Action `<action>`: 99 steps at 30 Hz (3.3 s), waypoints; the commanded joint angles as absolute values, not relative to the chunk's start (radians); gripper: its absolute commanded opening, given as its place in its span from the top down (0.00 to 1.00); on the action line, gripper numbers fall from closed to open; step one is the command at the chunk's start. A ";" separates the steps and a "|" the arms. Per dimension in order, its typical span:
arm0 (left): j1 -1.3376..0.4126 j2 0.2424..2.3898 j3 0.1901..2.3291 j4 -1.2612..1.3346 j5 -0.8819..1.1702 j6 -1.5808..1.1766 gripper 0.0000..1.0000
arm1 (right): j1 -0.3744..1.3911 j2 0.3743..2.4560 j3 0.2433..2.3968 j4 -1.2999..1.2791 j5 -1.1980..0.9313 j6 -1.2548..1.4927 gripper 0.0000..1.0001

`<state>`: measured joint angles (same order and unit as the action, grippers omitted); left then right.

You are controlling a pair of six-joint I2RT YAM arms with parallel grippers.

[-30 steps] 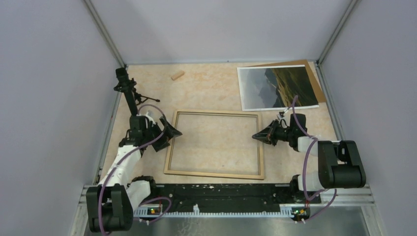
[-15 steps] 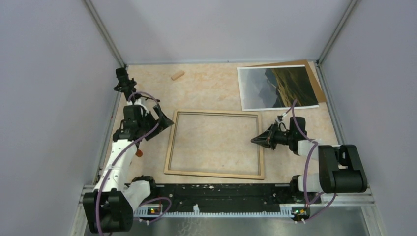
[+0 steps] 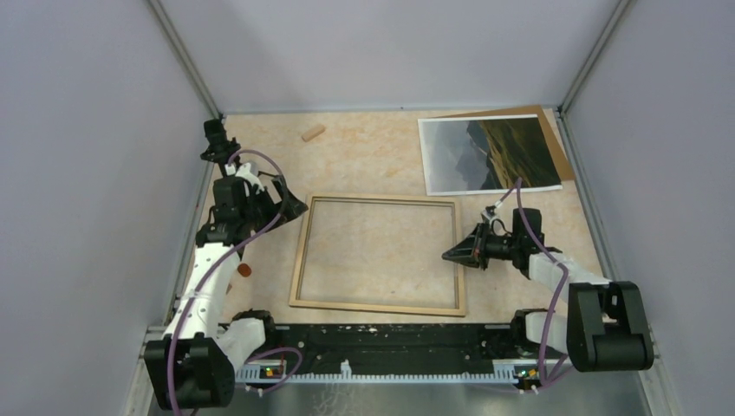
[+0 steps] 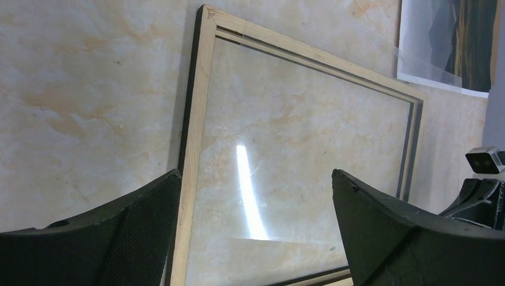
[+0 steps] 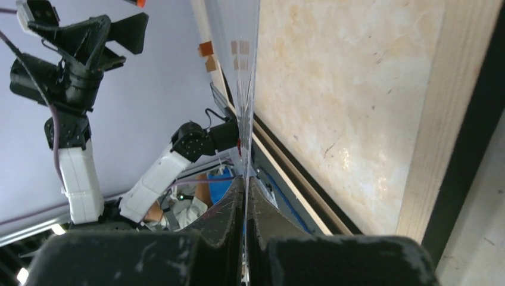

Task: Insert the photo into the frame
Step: Place the photo frame item in the photo frame.

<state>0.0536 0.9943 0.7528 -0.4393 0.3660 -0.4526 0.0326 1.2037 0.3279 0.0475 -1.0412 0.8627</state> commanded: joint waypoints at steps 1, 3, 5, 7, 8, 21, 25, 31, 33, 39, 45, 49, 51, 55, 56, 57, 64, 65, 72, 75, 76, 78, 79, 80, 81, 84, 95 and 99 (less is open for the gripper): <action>0.057 1.006 0.774 -0.374 0.408 -0.432 0.02 | 0.048 1.163 0.355 0.003 -1.133 0.822 1.00; 0.057 1.009 0.767 -0.362 0.424 -0.437 0.02 | 0.056 1.158 0.365 -0.056 -1.128 0.784 1.00; 0.055 1.009 0.759 -0.349 0.440 -0.442 0.02 | 0.067 1.153 0.376 -0.066 -1.109 0.766 1.00; 0.056 1.013 0.744 -0.330 0.458 -0.446 0.02 | 0.067 1.140 0.387 -0.051 -1.048 0.757 1.00; 0.056 1.015 0.735 -0.315 0.472 -0.449 0.02 | 0.068 1.141 0.379 0.007 -1.021 0.774 1.00; -0.058 1.271 0.668 -0.113 0.678 -0.528 0.02 | 0.067 1.276 0.348 0.328 -0.829 0.739 0.58; -0.059 1.285 0.666 -0.115 0.647 -0.516 0.02 | 0.070 1.305 0.319 0.531 -0.831 0.789 0.42; -0.059 1.279 0.728 -0.179 0.642 -0.469 0.02 | 0.089 1.325 0.339 0.619 -0.772 0.739 0.35; -0.058 1.266 0.750 -0.196 0.636 -0.457 0.02 | 0.116 1.332 0.362 0.623 -0.758 0.722 0.36; -0.058 1.217 0.808 -0.224 0.609 -0.419 0.02 | 0.166 1.342 0.461 0.515 -0.713 0.702 0.40; -0.059 1.198 0.823 -0.218 0.598 -0.393 0.02 | 0.176 1.377 0.565 0.364 -0.734 0.581 0.41; -0.058 1.208 0.824 -0.215 0.605 -0.381 0.02 | 0.243 1.334 0.637 0.246 -0.783 0.485 0.41; -0.058 1.213 0.825 -0.210 0.610 -0.376 0.02 | 0.284 1.292 0.689 0.081 -0.705 0.414 0.40; -0.059 1.213 0.824 -0.208 0.611 -0.365 0.02 | 0.269 1.278 0.737 -0.042 -0.616 0.443 0.17; -0.058 1.213 0.822 -0.206 0.614 -0.364 0.02 | 0.246 1.319 0.756 -0.031 -0.619 0.450 0.14; -0.058 1.213 0.818 -0.199 0.616 -0.364 0.02 | 0.220 1.374 0.802 -0.046 -0.610 0.452 0.15; -0.058 1.196 0.806 -0.203 0.616 -0.350 0.02 | 0.190 1.683 0.943 0.137 -0.813 0.604 0.40; -0.058 1.188 0.801 -0.204 0.605 -0.345 0.02 | 0.190 1.680 0.939 0.150 -0.806 0.614 0.42; -0.058 1.189 0.791 -0.213 0.564 -0.350 0.02 | 0.192 1.667 0.884 0.180 -0.797 0.641 0.68; -0.058 1.192 0.796 -0.224 0.552 -0.346 0.02 | 0.193 1.661 0.837 0.214 -0.815 0.673 0.90; -0.058 1.191 0.797 -0.225 0.547 -0.344 0.02 | 0.195 1.657 0.817 0.232 -0.830 0.690 0.96; -0.058 1.184 0.795 -0.228 0.537 -0.341 0.02 | 0.198 1.635 0.775 0.243 -0.847 0.711 1.00; -0.059 1.180 0.795 -0.230 0.532 -0.338 0.02 | 0.199 1.612 0.744 0.234 -0.846 0.714 1.00; -0.058 1.176 0.795 -0.231 0.527 -0.337 0.02 | 0.200 1.580 0.714 0.230 -0.829 0.721 1.00; -0.058 1.174 0.795 -0.233 0.523 -0.335 0.02 | 0.200 1.538 0.682 0.230 -0.811 0.733 1.00; -0.057 1.172 0.796 -0.229 0.521 -0.337 0.02 | 0.208 1.403 0.576 0.269 -0.765 0.799 1.00; -0.051 1.168 0.799 -0.228 0.516 -0.338 0.02 | 0.252 1.174 0.407 0.207 -0.712 0.856 1.00; -0.047 1.161 0.798 -0.228 0.513 -0.336 0.02 | 0.252 1.137 0.387 0.150 -0.734 0.828 1.00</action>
